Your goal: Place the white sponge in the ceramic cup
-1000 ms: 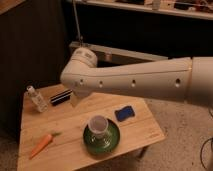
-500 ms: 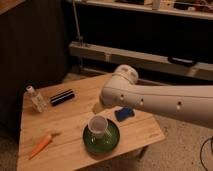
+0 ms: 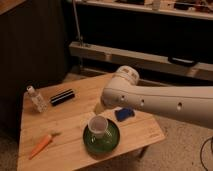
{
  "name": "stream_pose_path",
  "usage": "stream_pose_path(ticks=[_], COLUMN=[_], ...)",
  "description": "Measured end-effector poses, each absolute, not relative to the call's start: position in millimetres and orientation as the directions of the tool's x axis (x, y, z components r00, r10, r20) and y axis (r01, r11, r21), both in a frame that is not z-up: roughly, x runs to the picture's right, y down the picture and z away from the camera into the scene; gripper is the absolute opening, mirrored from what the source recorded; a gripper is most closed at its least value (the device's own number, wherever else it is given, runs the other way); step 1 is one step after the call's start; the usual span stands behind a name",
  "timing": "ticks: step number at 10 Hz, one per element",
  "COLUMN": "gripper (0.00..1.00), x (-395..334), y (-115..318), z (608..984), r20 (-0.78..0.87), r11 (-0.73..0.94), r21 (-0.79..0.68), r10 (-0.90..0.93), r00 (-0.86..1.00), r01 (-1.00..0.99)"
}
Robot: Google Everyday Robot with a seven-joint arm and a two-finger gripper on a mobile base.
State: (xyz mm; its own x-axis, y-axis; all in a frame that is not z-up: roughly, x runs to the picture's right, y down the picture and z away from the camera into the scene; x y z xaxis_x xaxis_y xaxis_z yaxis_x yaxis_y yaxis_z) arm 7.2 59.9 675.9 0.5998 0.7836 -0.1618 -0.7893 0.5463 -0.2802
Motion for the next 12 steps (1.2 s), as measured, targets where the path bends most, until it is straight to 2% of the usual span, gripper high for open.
stream_pose_path(ticks=[3,6,10,12], gripper=[0.80,0.80,0.80,0.80], x=[32,85,94,107], y=[28,-10,-16,-10], z=[694,715,718,733], r20=[-0.175,-0.186,-0.180,-0.157], r11=[0.624,0.601,0.603,0.631], r21=[-0.321,-0.373,-0.387,-0.403], r10=[0.700,0.698,0.692,0.666], r00=[0.692,0.692,0.699,0.729], r01=[-0.712,-0.707,-0.698,-0.663])
